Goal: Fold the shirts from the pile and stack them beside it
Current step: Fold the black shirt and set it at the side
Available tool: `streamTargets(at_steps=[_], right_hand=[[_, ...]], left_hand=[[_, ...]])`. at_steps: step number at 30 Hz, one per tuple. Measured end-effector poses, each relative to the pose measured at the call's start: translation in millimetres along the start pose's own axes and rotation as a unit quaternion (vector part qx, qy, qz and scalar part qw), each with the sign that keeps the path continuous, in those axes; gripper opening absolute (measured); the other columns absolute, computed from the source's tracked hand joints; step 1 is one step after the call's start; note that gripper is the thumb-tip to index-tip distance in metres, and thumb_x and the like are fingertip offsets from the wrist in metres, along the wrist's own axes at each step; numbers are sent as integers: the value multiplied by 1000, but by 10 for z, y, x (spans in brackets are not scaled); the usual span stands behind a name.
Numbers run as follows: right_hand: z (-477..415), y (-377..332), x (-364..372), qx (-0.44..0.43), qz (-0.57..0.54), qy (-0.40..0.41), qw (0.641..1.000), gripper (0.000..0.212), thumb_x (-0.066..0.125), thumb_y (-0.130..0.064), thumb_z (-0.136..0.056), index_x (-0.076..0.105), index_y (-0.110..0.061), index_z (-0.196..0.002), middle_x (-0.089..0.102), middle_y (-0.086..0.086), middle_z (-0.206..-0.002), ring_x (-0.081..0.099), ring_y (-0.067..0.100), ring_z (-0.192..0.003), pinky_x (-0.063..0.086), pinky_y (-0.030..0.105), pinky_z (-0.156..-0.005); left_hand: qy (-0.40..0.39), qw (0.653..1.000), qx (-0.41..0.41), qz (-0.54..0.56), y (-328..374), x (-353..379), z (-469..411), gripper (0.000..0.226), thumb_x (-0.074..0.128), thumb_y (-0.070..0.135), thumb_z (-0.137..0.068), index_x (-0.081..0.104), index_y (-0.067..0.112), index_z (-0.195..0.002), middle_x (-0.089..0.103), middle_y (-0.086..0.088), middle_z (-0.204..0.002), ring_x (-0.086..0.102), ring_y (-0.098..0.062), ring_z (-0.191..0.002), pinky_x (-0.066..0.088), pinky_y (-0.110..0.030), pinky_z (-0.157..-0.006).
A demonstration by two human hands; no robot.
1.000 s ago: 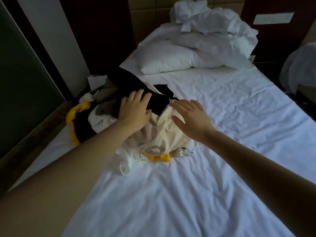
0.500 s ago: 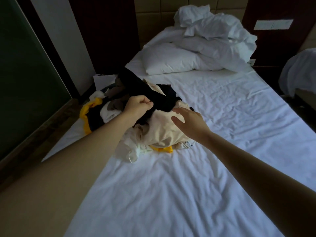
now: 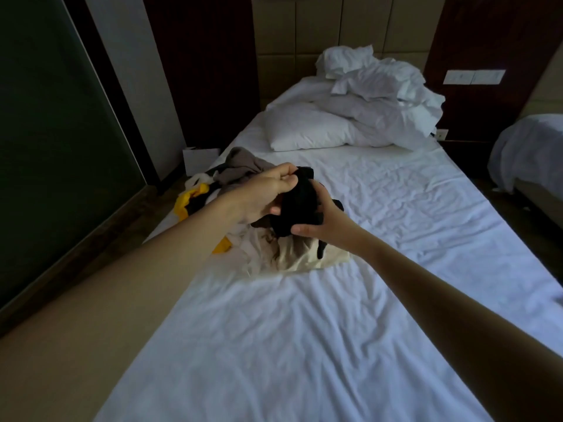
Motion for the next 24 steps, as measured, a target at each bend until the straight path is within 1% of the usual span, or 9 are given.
streamTargets(at_steps=[3,6,9,13,16,18,20,21,24], right_hand=[[208,-110,-108,35,9,16,999,64,71,-25,-83,40,-17,-138,49,0,-131,48,13,-118,42,19,-95],[452,-207,-202,77,57,13,995,12,61,-22,-91,62,-10,-92,56,-3,-79,53,8,-72,39,14,-62],[724,-174,-257,93,95,21,991,30,63,-21,-89,48,-18,-63,43,-4,-59,40,5,-52,30,18,-53],[1200,-82,-180,139,119,-65,981,33,66,-16,-87,48,-14,-60,40,-6,-57,42,-2,-45,32,14,-51],[1550,23,-131,169,31,-63,983,25,66,-8,-86,54,-7,-64,47,-10,-55,43,-5,-48,33,12,-54],[1771,67,-63,171,-51,-56,982,21,61,-1,-87,57,-2,-67,57,-17,-58,51,-8,-57,41,10,-62],[2002,155,88,183,-87,-93,975,23,58,1,-88,54,-4,-66,58,-10,-63,54,-2,-63,42,14,-67],[2127,210,174,195,-80,-121,970,24,59,-2,-89,53,-6,-66,54,-1,-65,52,4,-64,40,19,-68],[2502,483,325,241,-49,-150,957,26,62,-18,-91,56,-10,-67,48,3,-59,46,14,-57,35,28,-62]], left_hand=[[2,1000,-2,6,81,84,217,13,35,13,-103,46,8,-106,45,-6,-79,40,-10,-55,24,-15,-32],[-22,999,-23,7,57,263,435,16,35,12,-102,48,13,-93,40,-1,-67,37,-4,-41,23,-16,-36],[-40,998,-47,-9,-84,499,623,19,38,12,-102,49,16,-86,42,1,-68,41,-5,-45,28,-19,-46],[-5,994,-112,-16,-504,712,819,22,41,23,-102,50,19,-83,51,2,-76,47,-11,-65,34,-24,-59],[42,976,-211,-19,-991,852,1007,20,42,36,-101,52,19,-100,58,0,-97,52,-14,-78,44,-30,-75],[26,958,-279,62,-1365,1084,1139,33,45,48,-96,50,19,-109,56,-3,-98,54,-18,-83,46,-35,-82],[22,940,-306,151,-1648,1365,1214,56,56,57,-86,46,16,-122,57,-8,-107,59,-21,-87,51,-34,-70],[46,932,-311,179,-1788,1472,1227,65,66,51,-81,40,15,-129,56,-12,-117,61,-24,-90,52,-32,-62],[142,925,-318,152,-2104,1665,1351,53,66,10,-83,38,3,-127,56,-19,-110,60,-23,-76,48,-27,-50]])
Point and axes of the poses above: each hand's wrist, its own z-axis away from the middle knuckle, its own x-axis out of the palm, y = z × x, the point moved 7 cm from there along -z, towards the middle knuckle
